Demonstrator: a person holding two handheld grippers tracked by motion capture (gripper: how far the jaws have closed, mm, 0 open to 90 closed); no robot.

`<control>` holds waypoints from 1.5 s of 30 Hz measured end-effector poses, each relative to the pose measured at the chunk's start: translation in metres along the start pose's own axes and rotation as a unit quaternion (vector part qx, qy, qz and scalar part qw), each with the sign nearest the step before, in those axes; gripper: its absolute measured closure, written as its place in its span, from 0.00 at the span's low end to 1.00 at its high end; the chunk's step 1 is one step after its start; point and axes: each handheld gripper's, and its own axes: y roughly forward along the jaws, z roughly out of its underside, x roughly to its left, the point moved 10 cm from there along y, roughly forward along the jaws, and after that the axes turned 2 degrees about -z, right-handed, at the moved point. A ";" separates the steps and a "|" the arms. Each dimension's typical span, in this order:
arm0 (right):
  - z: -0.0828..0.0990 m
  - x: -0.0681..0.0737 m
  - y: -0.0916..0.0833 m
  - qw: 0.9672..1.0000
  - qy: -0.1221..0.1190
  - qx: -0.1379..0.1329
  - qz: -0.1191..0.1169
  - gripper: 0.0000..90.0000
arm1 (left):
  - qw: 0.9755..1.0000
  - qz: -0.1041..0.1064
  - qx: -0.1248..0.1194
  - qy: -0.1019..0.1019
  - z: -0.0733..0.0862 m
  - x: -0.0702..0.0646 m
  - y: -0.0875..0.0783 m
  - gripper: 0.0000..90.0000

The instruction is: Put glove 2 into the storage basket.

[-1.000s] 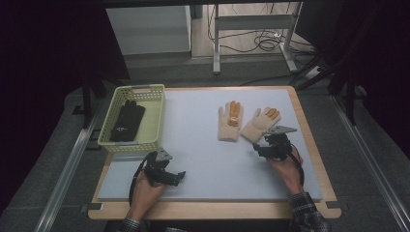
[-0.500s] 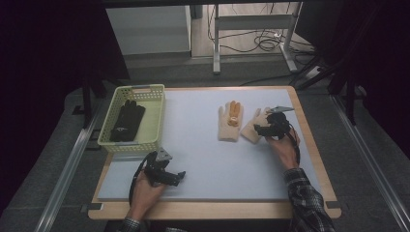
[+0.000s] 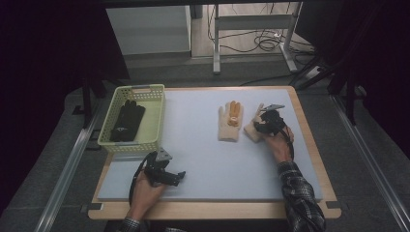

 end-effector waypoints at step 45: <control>0.016 0.201 -0.104 0.958 -0.101 -0.066 -0.261 0.92 | 1.000 0.000 -0.002 -0.002 0.000 0.000 0.000 0.01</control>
